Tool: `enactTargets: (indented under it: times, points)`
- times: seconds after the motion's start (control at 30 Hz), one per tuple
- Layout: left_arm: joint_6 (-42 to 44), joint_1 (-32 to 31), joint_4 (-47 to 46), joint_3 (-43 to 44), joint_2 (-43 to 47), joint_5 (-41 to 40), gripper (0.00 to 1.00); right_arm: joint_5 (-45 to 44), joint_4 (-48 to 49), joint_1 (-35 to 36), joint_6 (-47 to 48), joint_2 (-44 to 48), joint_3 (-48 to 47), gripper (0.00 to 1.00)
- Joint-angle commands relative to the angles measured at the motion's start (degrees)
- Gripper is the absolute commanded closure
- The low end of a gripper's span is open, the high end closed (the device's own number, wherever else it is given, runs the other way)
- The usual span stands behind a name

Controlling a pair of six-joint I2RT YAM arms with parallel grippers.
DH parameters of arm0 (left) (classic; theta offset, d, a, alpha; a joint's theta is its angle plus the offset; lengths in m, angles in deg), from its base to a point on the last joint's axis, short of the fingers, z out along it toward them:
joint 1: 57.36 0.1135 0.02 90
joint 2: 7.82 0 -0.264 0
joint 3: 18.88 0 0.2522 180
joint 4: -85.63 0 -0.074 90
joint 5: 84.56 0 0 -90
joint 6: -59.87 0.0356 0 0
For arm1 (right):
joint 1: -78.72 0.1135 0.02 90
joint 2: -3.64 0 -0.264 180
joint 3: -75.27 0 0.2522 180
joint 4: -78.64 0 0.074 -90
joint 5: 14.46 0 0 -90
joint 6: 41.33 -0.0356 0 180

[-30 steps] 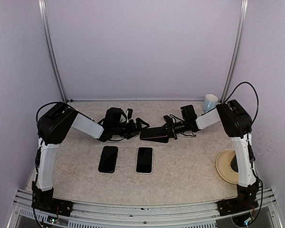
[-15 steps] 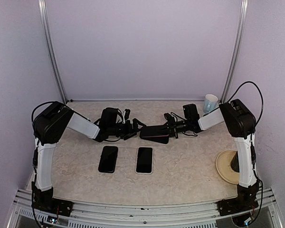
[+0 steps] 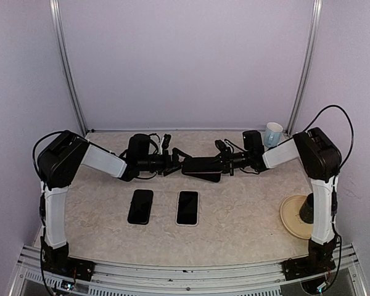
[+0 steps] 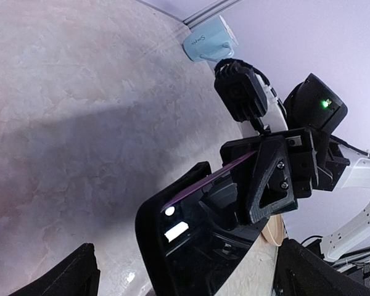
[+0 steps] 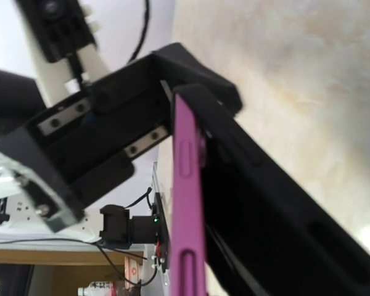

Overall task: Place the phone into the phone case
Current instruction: Install the phone on the phone case.

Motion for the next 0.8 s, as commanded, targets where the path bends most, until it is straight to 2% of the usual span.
enactTargets:
  times: [0.0, 0.33, 0.6, 0.77]
  points:
    - [0.0, -0.9, -2.4, -0.8, 1.3, 3.2, 0.01, 2.9, 3.8, -0.2, 2.1, 5.3, 1.1, 1.00]
    - [-1.1, -3.0, -5.0, -0.3, 2.5, 7.3, 0.04, 0.8, -8.3, 1.8, 12.7, 9.2, 0.3, 1.00]
    - [-2.1, -4.5, -7.9, -2.5, 4.9, 9.6, 0.12, -0.3, -8.7, 2.6, 13.9, 11.4, 3.2, 1.00]
    - [-2.2, -5.3, -8.6, -3.7, 6.2, 10.3, 0.20, -1.4, -10.3, 3.5, 16.1, 13.2, 4.7, 1.00]
